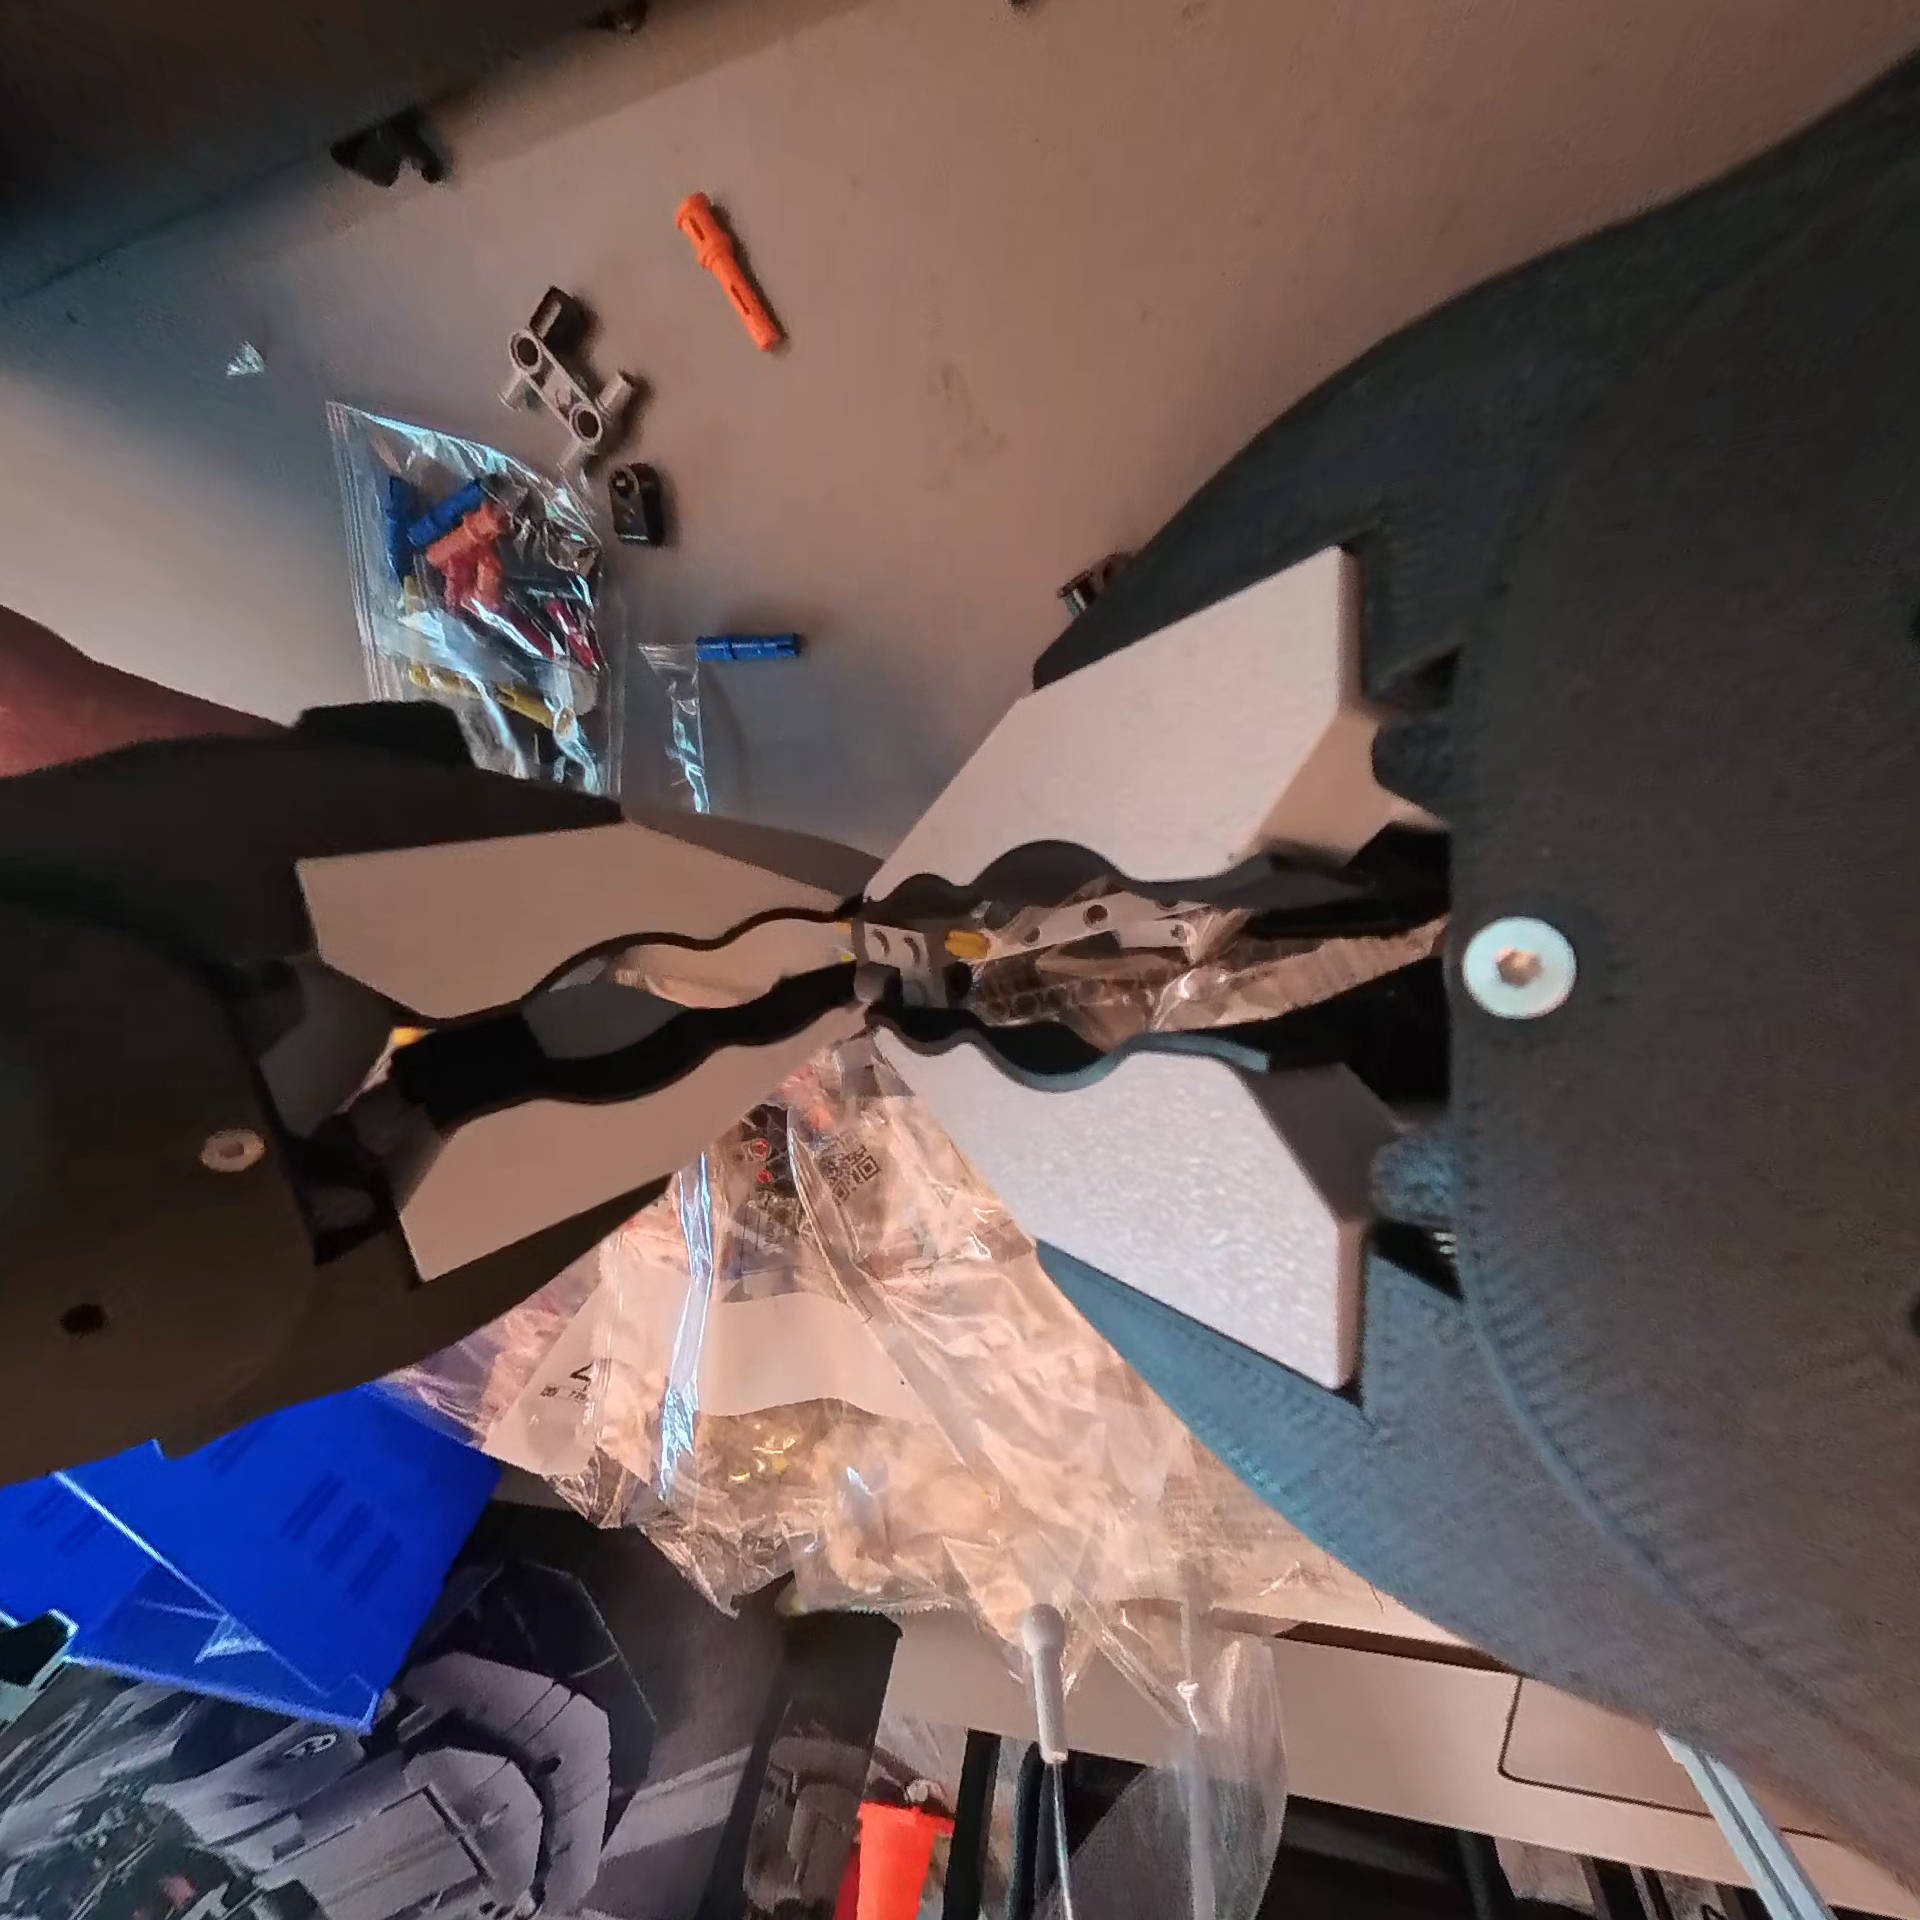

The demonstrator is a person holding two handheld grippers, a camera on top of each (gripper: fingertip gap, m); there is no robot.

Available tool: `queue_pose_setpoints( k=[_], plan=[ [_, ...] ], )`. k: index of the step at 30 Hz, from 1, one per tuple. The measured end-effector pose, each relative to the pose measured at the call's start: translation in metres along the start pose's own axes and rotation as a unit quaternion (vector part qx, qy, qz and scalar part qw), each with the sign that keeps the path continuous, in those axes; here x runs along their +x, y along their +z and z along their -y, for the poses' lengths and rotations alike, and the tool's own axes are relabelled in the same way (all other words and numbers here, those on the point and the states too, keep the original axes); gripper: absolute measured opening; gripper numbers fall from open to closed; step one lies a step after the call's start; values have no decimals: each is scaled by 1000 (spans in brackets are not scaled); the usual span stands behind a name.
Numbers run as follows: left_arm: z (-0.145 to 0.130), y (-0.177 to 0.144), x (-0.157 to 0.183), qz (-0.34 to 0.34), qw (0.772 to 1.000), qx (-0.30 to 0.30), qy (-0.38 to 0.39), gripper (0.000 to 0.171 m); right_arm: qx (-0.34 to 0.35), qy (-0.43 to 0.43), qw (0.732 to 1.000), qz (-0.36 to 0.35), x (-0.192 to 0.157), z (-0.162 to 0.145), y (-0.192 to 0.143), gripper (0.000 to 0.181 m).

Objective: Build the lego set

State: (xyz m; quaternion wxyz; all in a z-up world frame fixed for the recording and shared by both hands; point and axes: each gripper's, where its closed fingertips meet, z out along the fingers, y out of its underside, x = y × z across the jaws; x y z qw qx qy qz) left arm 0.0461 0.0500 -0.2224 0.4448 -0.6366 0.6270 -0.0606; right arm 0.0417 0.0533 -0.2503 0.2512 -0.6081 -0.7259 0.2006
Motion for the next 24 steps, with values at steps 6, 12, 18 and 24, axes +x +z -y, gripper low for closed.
queue_pose_setpoints(
  k=[6,12,18,24],
  plan=[
    [2,2,0,5,1000,-1,9,15,-1,-11,1000,-9,-2,3,0,16],
    [4,-2,1,-1,1000,7,8,14,-10,-35,999,-26,-2,4,-2,13],
    [10,-10,-1,-7,1000,28,-2,13,7,-50,998,-35,-3,10,-11,11],
    [9,-13,4,-27,999,34,-3,13,1,-77,996,-37,-8,10,-11,11]
  ],
)
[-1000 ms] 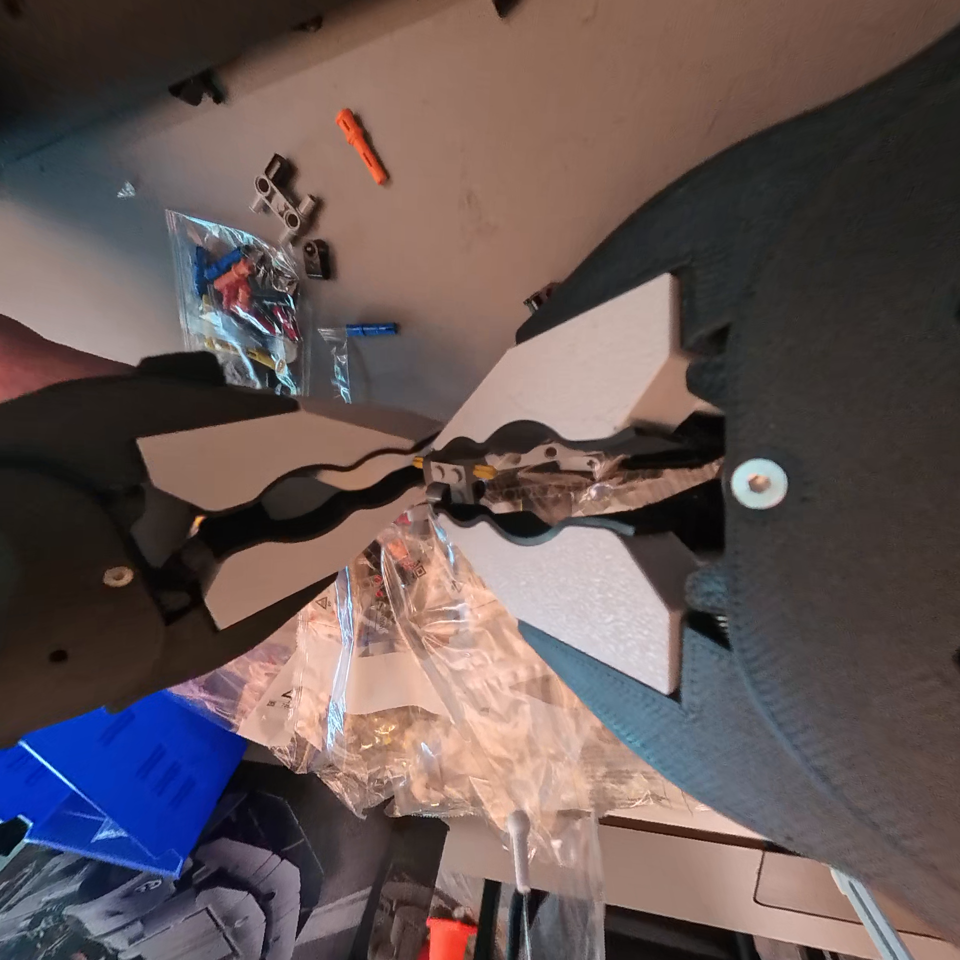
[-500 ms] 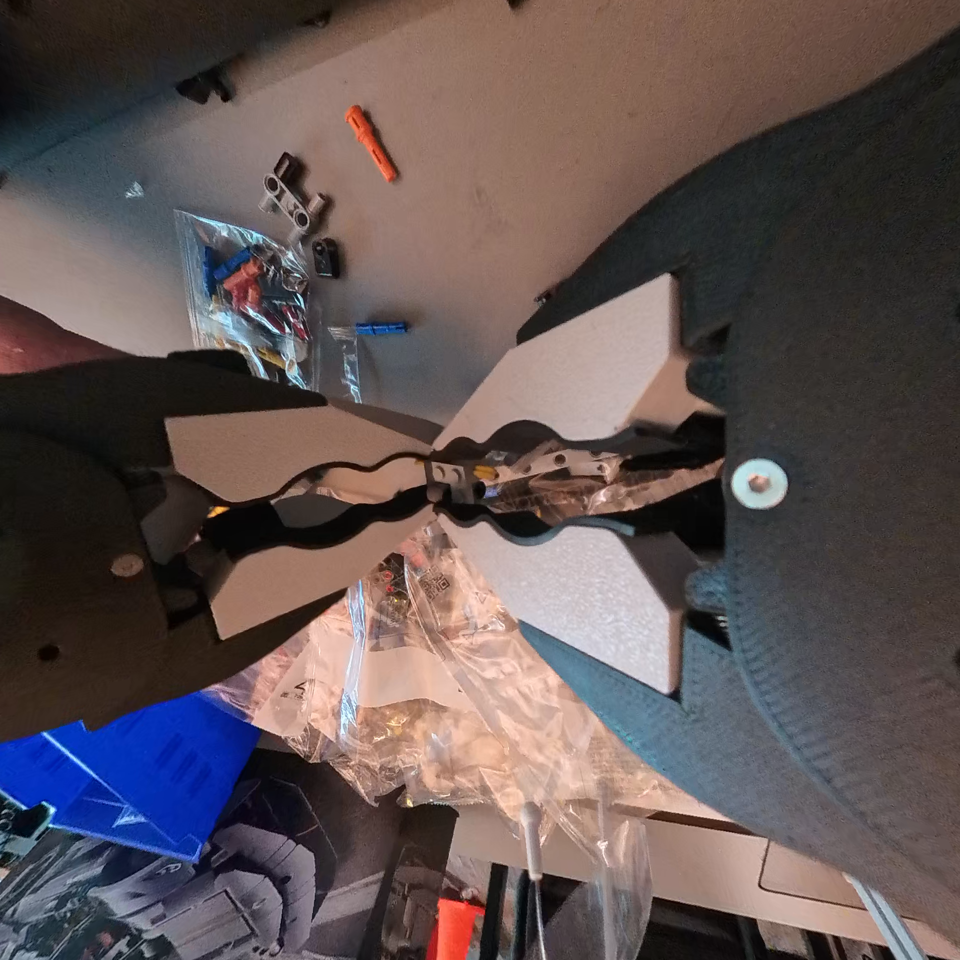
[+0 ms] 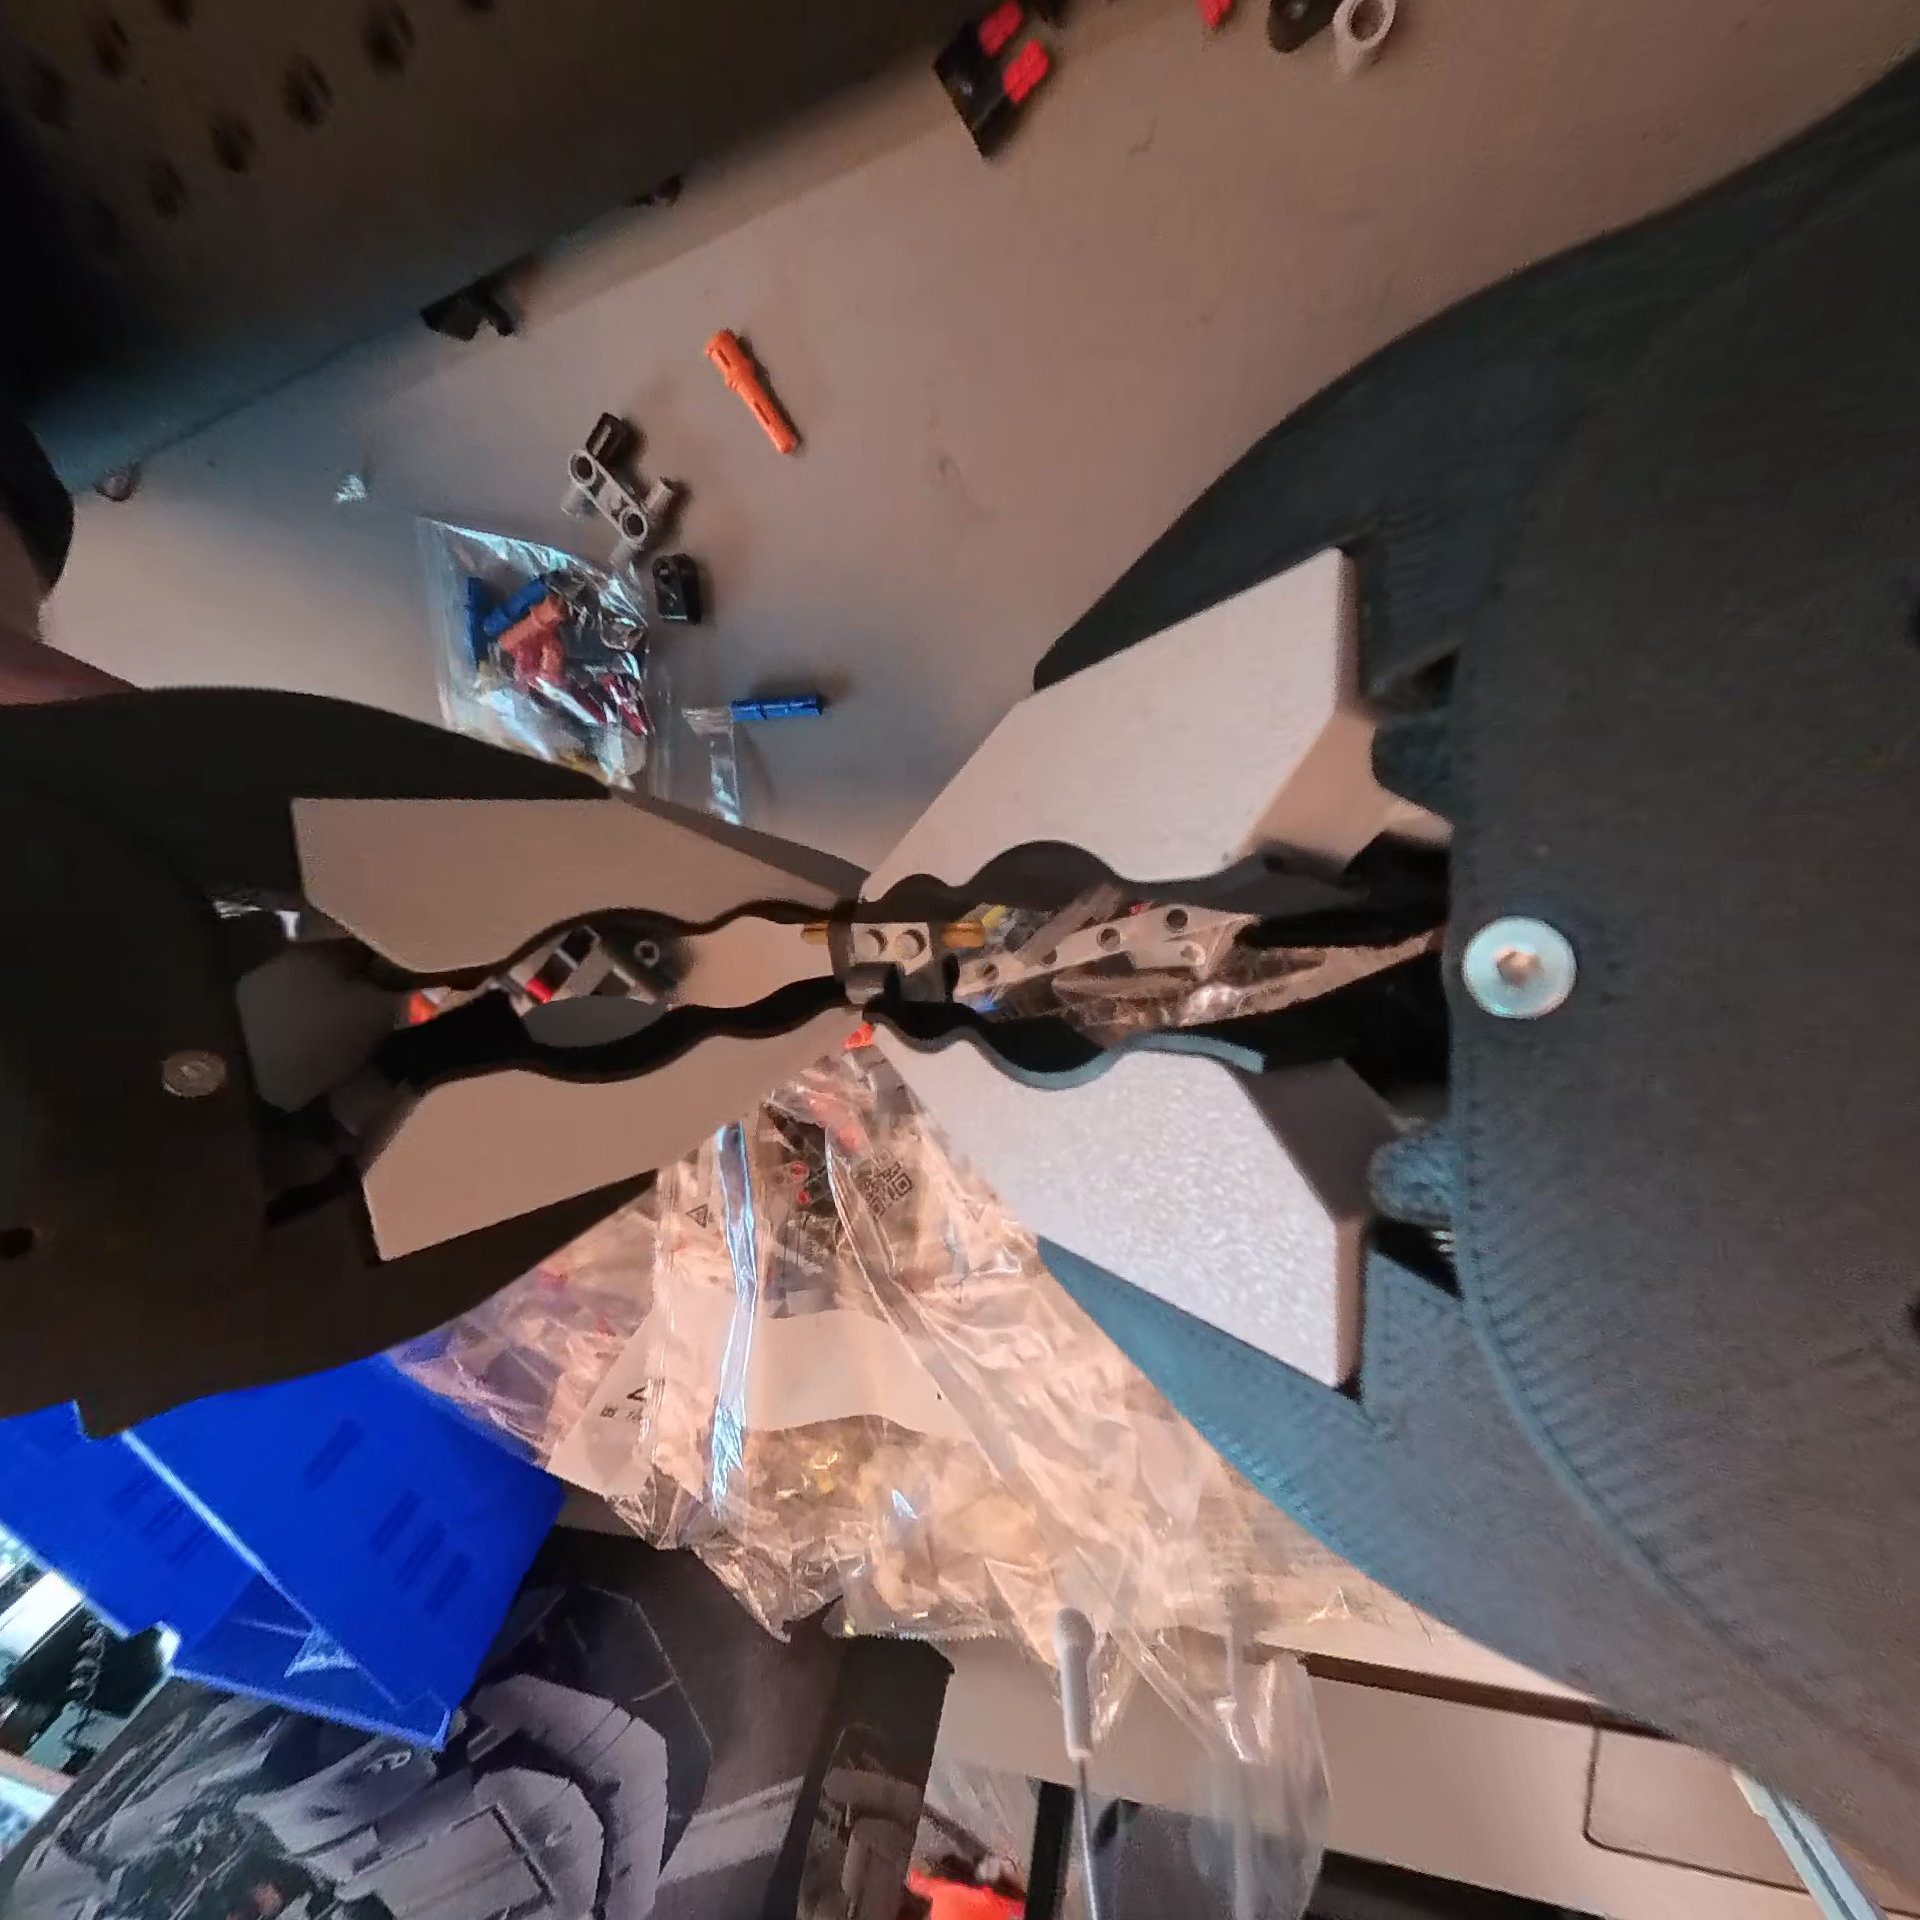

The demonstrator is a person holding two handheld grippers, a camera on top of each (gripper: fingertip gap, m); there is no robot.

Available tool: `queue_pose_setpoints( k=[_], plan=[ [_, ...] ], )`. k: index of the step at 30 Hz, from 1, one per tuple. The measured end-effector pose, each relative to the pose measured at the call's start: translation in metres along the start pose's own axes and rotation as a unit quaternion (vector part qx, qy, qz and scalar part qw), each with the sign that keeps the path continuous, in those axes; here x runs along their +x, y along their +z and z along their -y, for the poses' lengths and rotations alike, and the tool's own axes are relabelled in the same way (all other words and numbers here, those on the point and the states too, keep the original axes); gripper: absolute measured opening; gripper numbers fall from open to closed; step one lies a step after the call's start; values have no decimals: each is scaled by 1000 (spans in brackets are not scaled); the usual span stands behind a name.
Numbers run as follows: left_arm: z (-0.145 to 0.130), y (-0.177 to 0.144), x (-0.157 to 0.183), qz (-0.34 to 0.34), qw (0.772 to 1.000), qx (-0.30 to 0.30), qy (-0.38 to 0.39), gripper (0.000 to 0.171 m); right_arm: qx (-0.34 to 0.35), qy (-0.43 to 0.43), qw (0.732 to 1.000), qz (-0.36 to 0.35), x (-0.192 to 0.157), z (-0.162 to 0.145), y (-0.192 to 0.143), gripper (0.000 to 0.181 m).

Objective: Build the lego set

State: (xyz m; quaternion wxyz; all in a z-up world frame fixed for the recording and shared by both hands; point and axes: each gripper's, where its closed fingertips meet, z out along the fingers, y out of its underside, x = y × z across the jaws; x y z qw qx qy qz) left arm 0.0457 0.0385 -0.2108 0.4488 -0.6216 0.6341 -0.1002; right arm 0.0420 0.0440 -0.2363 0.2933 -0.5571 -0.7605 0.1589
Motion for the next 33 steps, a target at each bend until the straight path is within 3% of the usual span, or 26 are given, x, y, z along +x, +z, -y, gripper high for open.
queue_pose_setpoints(
  k=[18,28,33],
  plan=[
    [12,-16,0,-22,999,43,-23,12,63,-3,998,17,-4,16,-18,11],
    [1,-8,1,-4,1000,-7,3,13,19,-9,1000,-9,0,9,0,13],
    [4,-7,0,0,1000,-3,4,13,23,-1,1000,-13,1,12,2,18]
  ],
)
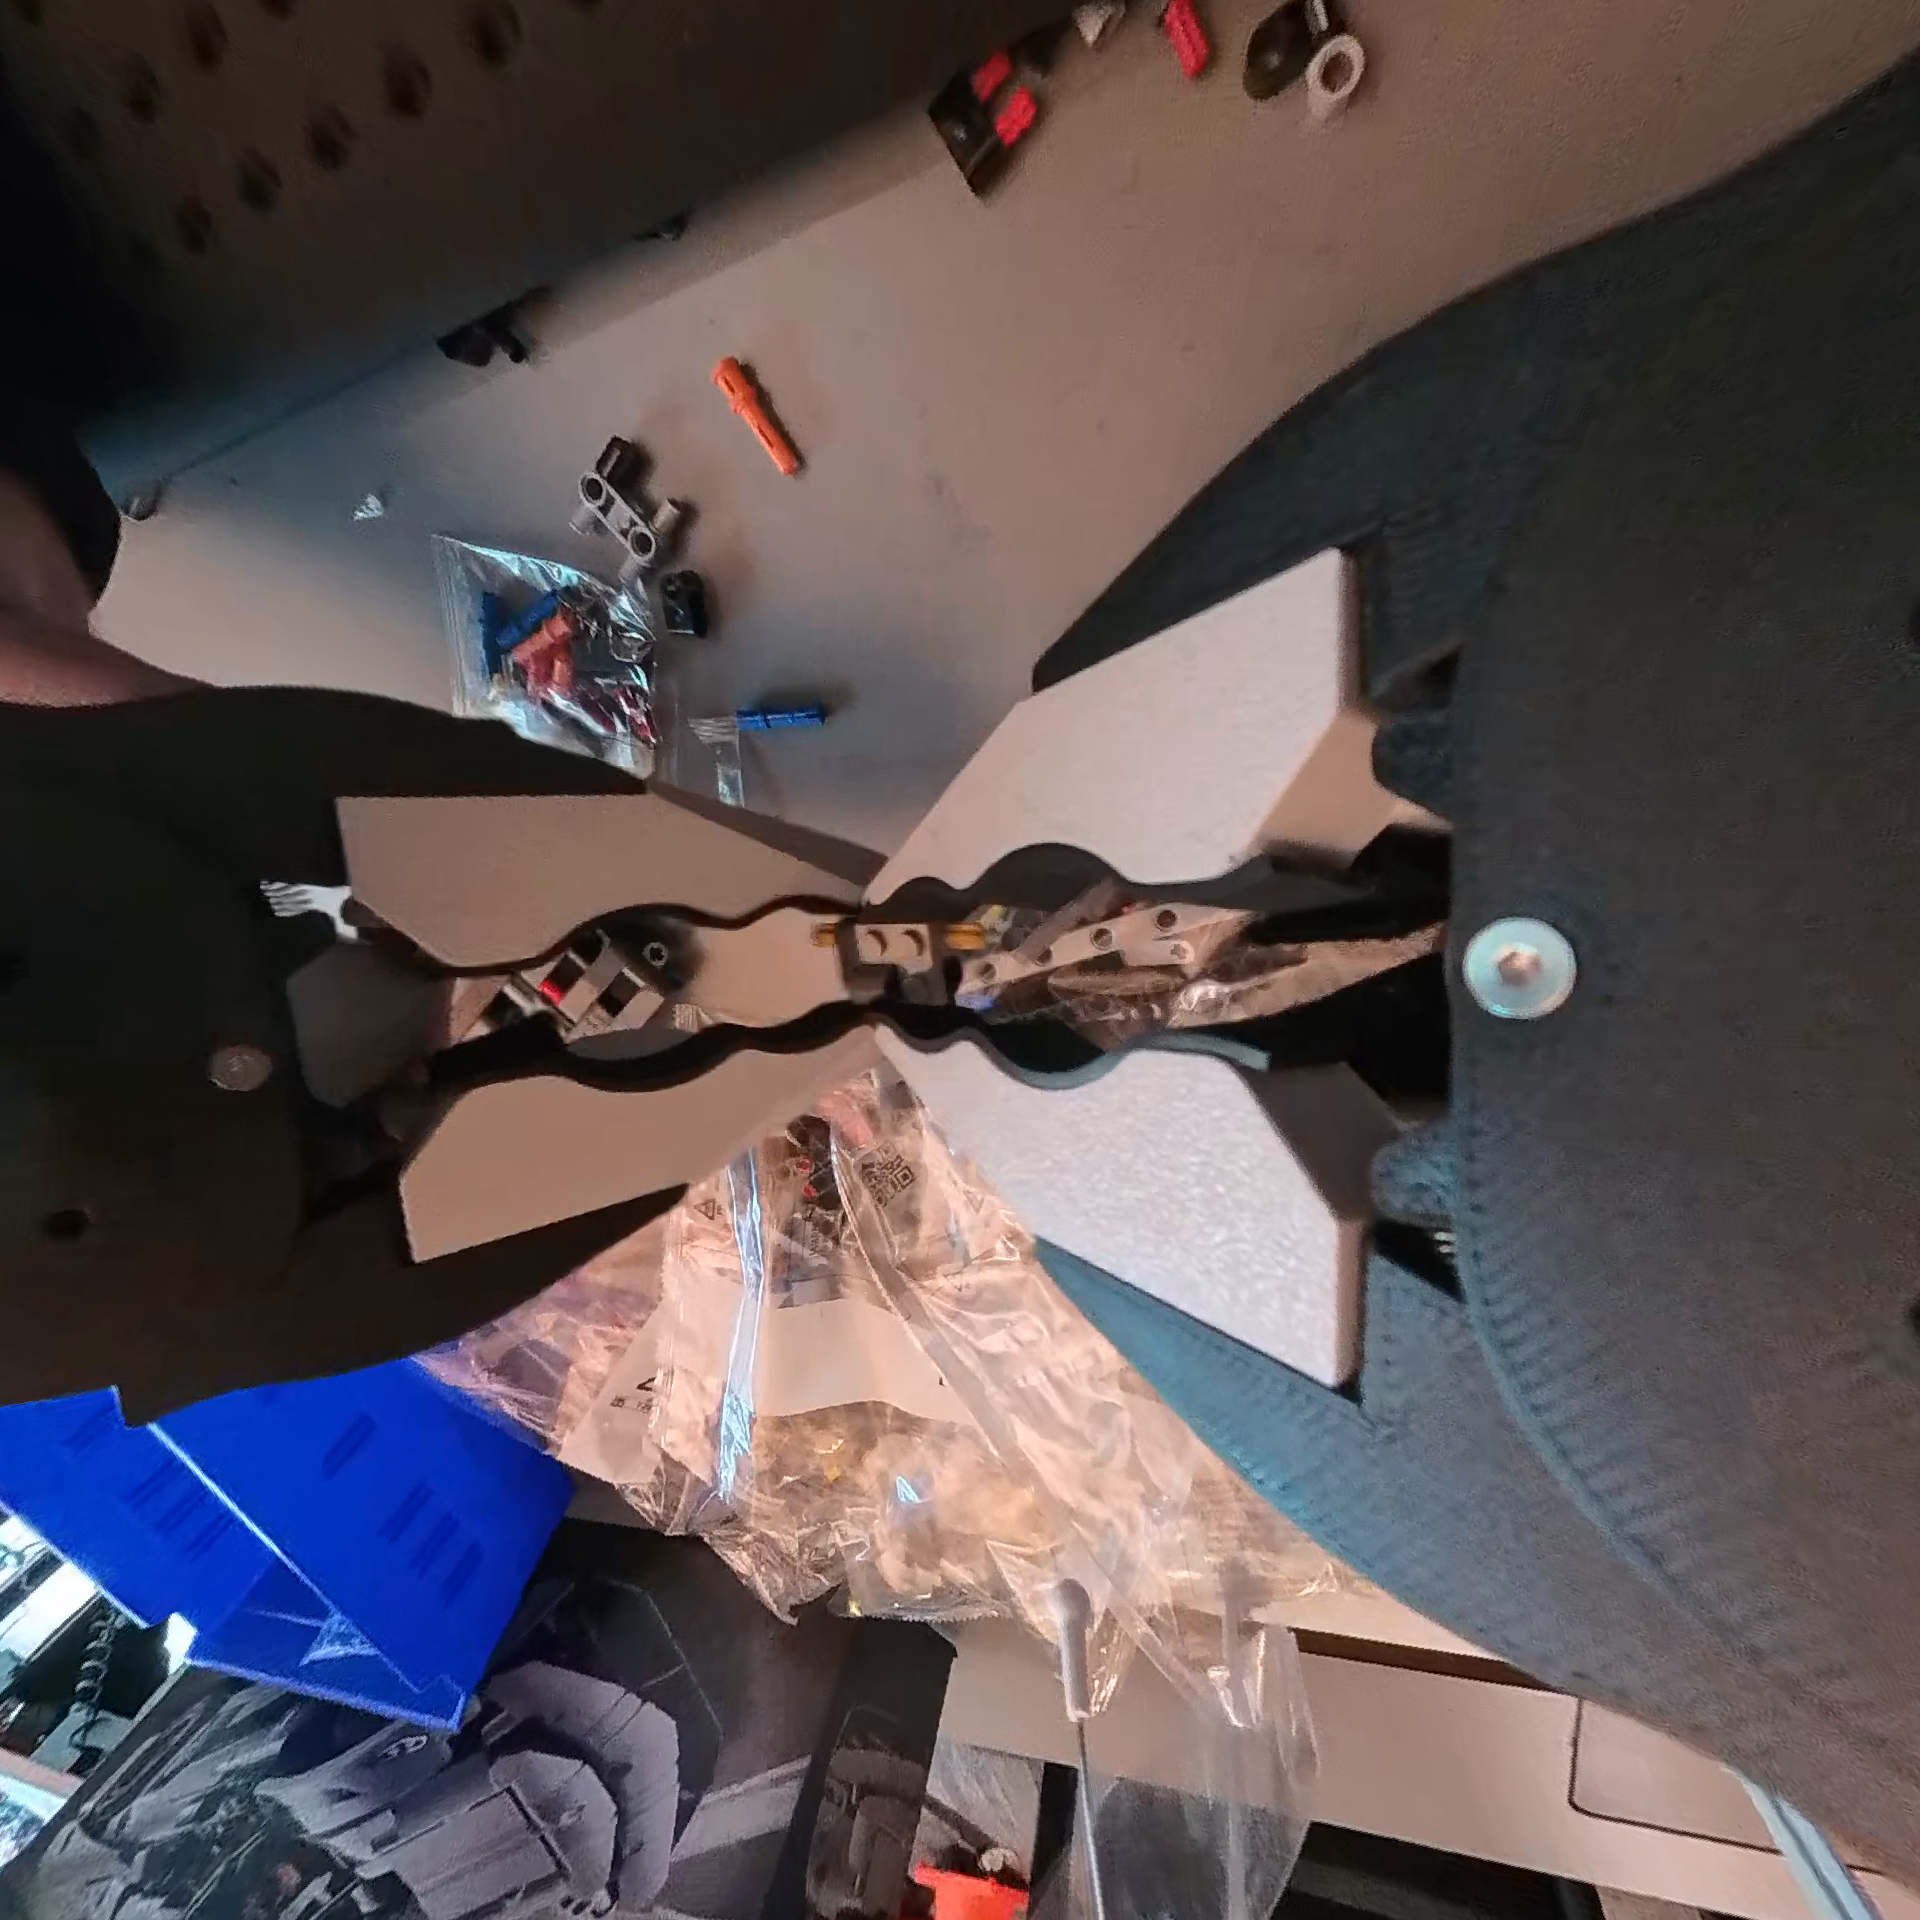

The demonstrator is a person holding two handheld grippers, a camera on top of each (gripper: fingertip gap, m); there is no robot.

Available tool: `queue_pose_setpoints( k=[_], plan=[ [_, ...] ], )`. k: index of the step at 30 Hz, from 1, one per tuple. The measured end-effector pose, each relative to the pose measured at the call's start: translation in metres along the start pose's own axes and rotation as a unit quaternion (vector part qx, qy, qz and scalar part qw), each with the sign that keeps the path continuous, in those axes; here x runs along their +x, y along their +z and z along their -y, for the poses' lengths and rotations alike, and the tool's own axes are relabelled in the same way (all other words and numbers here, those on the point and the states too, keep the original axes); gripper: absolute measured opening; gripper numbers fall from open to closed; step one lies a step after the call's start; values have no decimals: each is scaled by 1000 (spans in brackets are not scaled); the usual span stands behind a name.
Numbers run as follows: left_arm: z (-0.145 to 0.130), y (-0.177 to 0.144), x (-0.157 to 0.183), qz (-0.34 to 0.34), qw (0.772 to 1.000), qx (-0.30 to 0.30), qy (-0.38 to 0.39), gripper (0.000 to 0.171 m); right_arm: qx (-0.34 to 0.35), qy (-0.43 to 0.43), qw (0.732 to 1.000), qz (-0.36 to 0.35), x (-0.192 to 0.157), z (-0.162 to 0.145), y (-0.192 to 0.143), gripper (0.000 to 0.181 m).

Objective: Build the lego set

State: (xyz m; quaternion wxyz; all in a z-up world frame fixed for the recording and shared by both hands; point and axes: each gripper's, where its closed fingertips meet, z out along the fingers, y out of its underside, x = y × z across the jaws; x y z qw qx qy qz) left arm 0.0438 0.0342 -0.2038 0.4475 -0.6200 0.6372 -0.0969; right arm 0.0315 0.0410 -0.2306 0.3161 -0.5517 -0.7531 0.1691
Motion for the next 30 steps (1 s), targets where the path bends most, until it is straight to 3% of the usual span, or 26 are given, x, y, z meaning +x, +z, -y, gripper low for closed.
queue_pose_setpoints(
  k=[3,8,13,30],
  plan=[
    [-4,4,1,3,1000,-13,6,13,-24,-18,999,-14,1,-5,4,13],
    [1,2,-3,2,1000,14,-21,15,-13,-21,999,-25,5,-1,-2,13],
    [-6,8,0,0,1000,-11,1,14,-26,-33,999,-21,2,-6,4,13],
    [6,-10,0,-1,1000,22,15,13,33,-38,999,-8,-3,9,-17,13]
  ],
)
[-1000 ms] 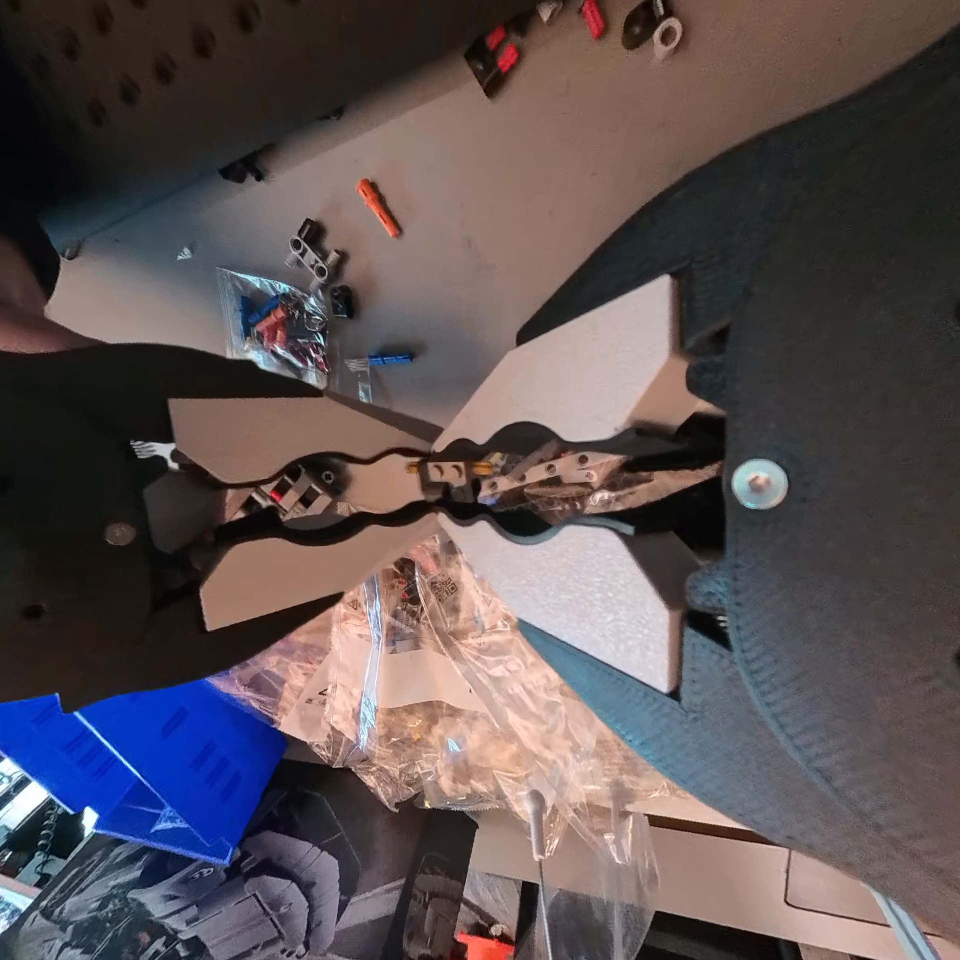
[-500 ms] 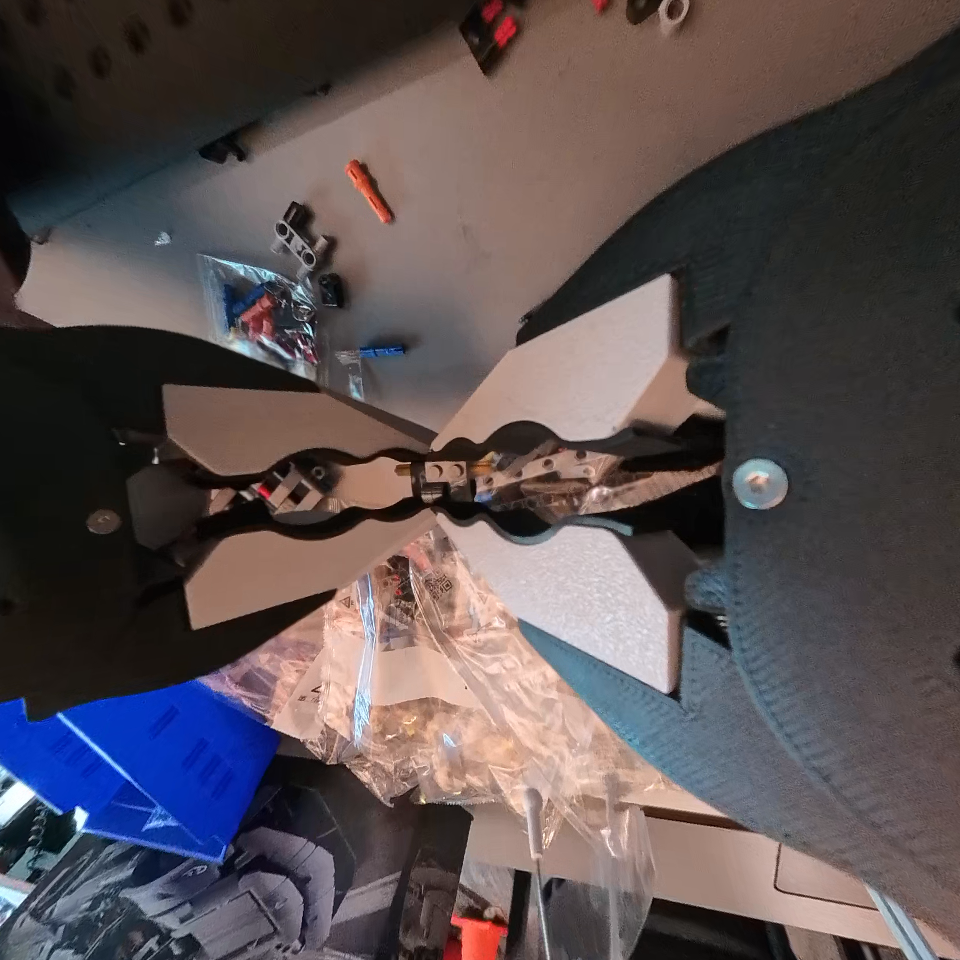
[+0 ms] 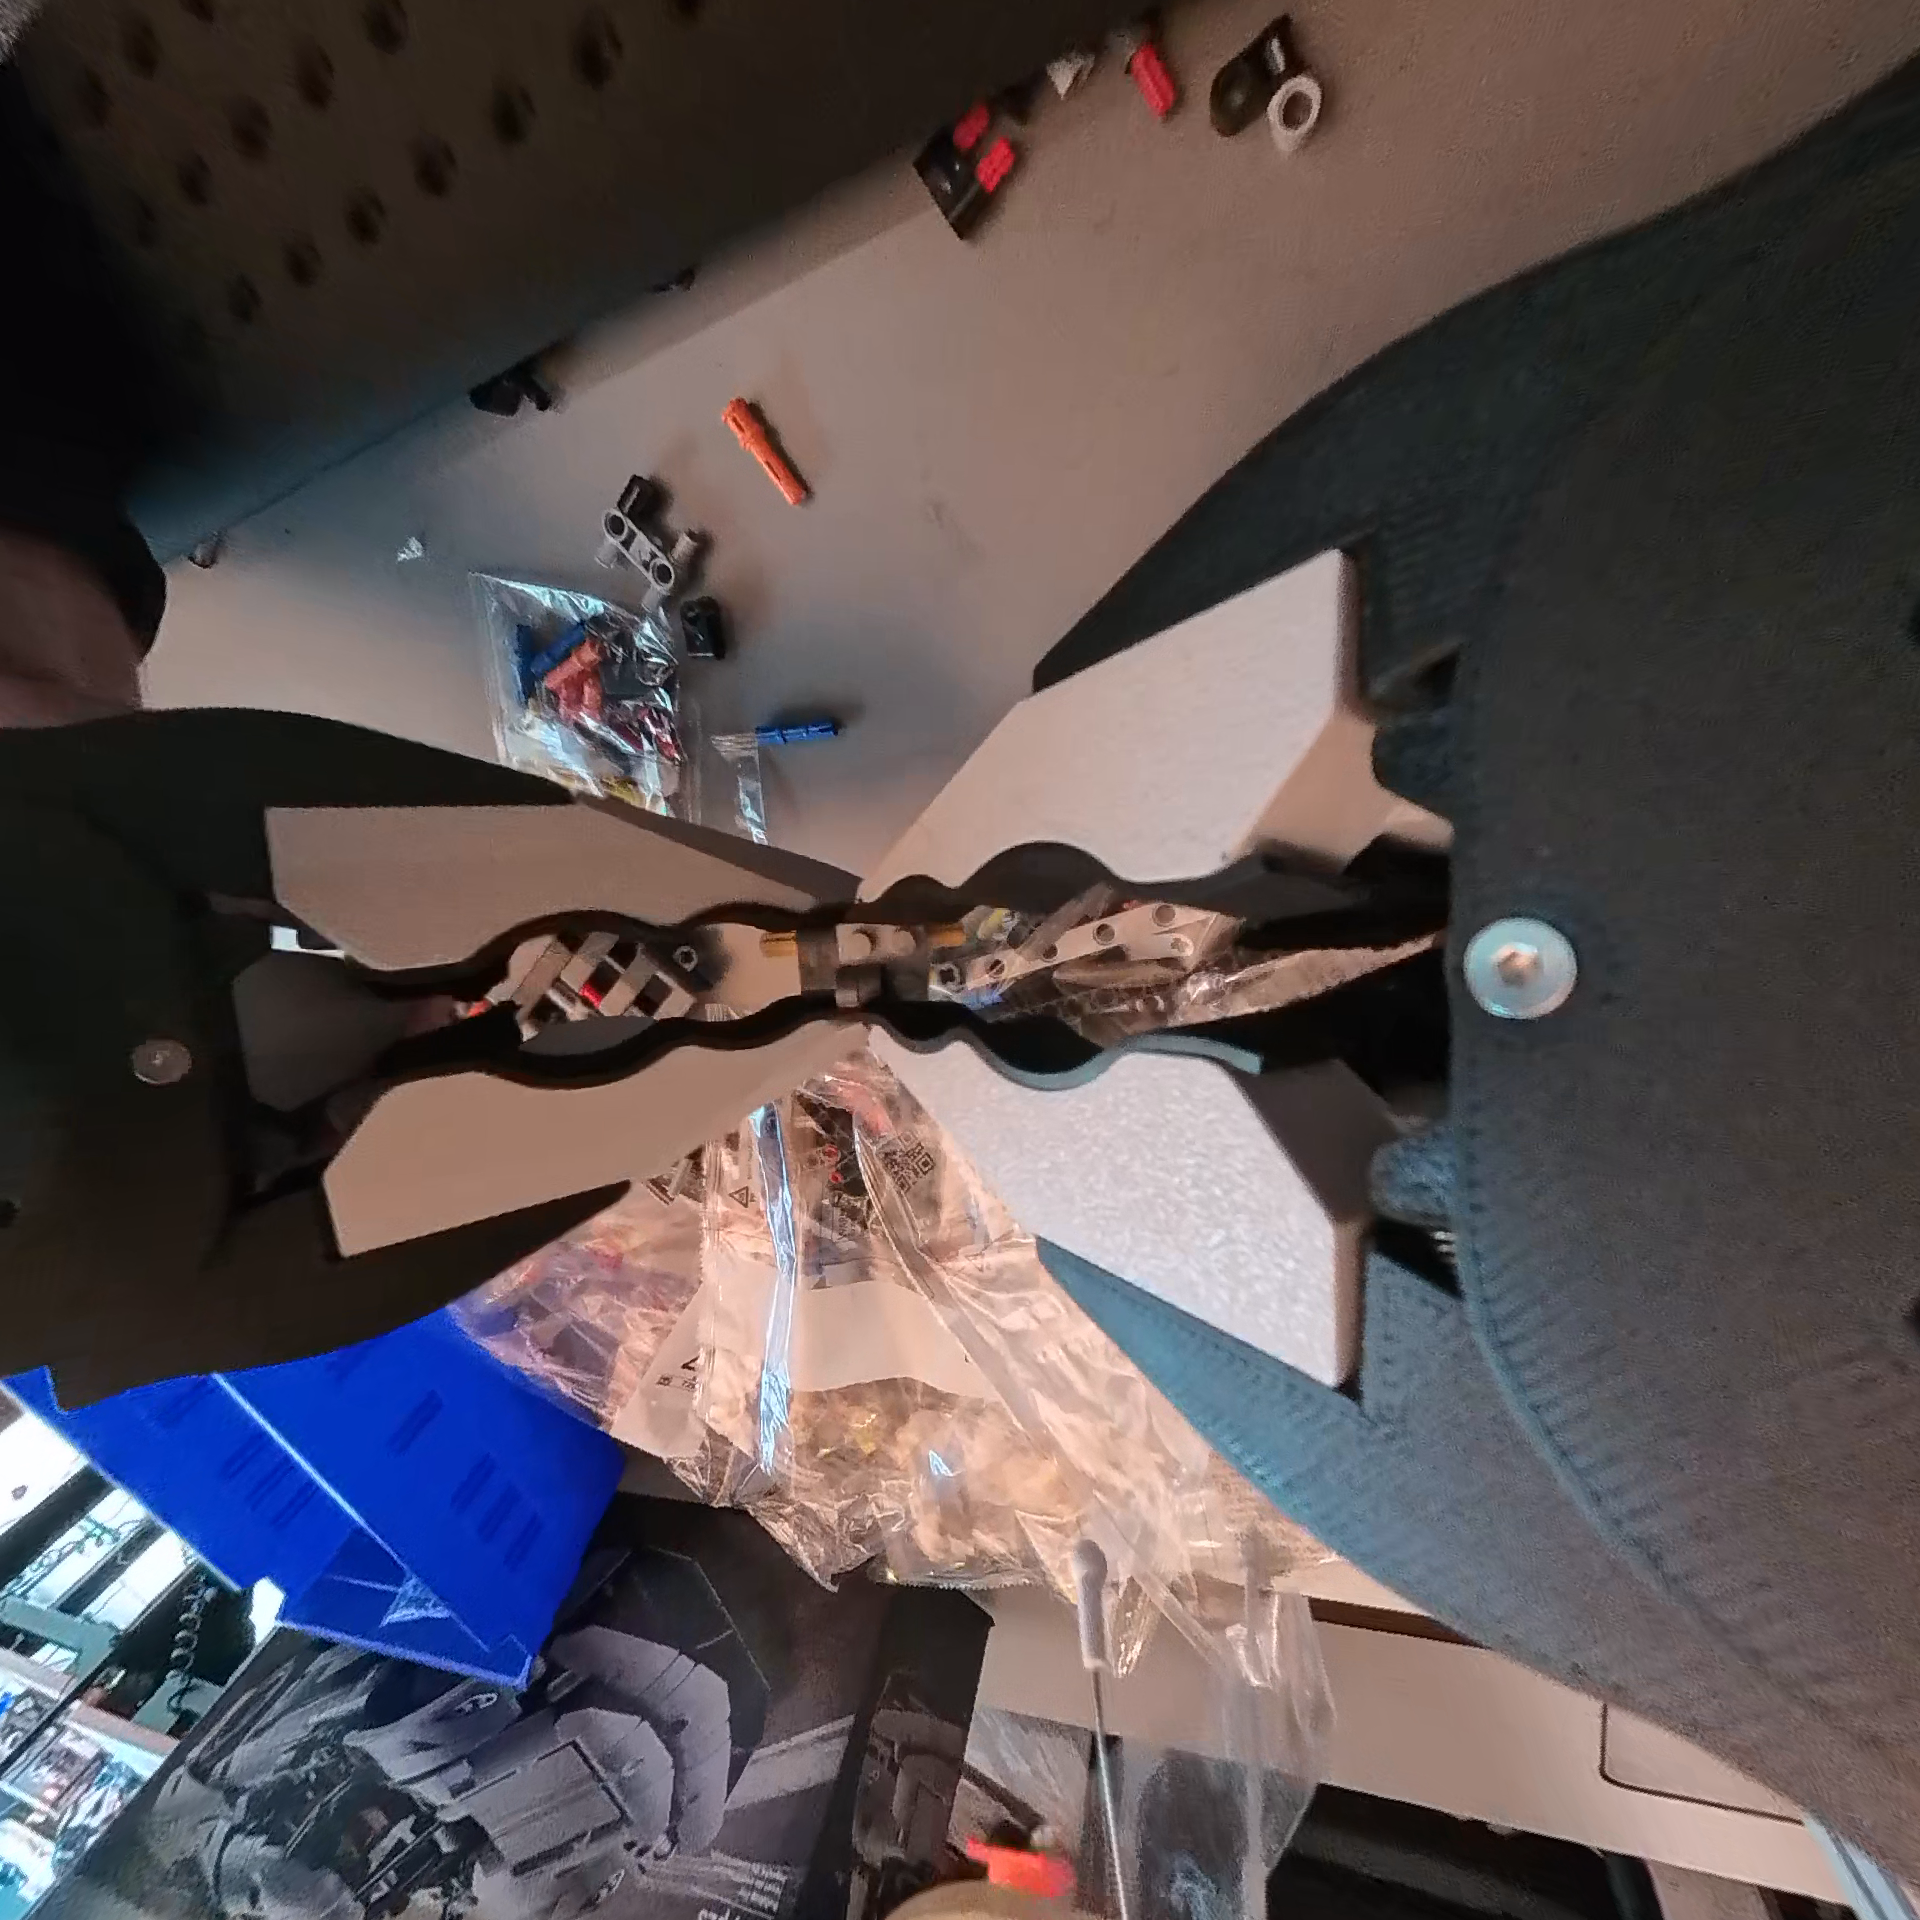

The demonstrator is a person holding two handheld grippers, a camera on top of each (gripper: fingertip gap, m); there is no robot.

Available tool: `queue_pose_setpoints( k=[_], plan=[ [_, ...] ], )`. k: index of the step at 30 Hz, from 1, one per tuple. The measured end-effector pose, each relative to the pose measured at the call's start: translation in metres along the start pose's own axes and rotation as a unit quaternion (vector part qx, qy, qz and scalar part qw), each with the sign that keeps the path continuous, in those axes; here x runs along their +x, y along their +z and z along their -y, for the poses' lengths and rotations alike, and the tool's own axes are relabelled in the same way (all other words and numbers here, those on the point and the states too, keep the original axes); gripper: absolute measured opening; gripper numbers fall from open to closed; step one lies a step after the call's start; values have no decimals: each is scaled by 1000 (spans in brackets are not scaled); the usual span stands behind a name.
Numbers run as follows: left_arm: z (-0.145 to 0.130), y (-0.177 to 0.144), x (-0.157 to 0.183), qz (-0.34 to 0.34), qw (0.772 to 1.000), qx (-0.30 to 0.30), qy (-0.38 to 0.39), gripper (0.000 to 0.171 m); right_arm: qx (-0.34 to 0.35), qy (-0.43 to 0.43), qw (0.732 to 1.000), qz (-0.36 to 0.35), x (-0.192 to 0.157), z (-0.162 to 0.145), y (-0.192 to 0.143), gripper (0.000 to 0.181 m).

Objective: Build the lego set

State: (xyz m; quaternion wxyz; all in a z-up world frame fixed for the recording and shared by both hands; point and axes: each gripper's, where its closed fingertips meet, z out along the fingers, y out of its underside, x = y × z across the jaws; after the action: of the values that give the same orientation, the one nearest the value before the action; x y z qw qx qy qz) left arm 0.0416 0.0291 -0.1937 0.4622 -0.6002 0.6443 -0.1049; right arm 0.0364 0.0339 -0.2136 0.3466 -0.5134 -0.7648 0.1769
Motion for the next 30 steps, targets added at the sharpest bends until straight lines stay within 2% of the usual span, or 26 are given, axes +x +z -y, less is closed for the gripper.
queue_pose_setpoints(
  k=[8,15,21,22,23,24,25,27,30],
  plan=[
    [5,-5,-1,0,1000,13,-7,13,23,17,1000,11,0,5,-5,12],
    [4,-8,-3,-9,999,34,-33,13,8,-15,999,-33,5,8,-5,12],
    [7,-14,-8,-24,994,79,-76,12,0,-42,997,-71,11,11,-10,12],
    [-1,-18,-9,-17,995,55,-76,0,-20,-43,995,-87,16,3,-12,12],
    [-21,-18,-16,3,998,14,-65,0,-16,-35,995,-92,21,-3,-16,12],
    [-25,-21,-16,-3,996,26,-88,0,22,-8,998,-65,18,2,-21,12],
    [-10,-25,-19,-2,991,74,-110,0,39,-2,998,-50,15,6,-23,12],
    [-2,-18,-20,5,997,43,-67,0,16,-25,998,-51,11,5,-14,13],
    [-4,-4,-9,-28,994,46,-93,0,13,-31,998,-51,11,0,-9,13]
  ],
)
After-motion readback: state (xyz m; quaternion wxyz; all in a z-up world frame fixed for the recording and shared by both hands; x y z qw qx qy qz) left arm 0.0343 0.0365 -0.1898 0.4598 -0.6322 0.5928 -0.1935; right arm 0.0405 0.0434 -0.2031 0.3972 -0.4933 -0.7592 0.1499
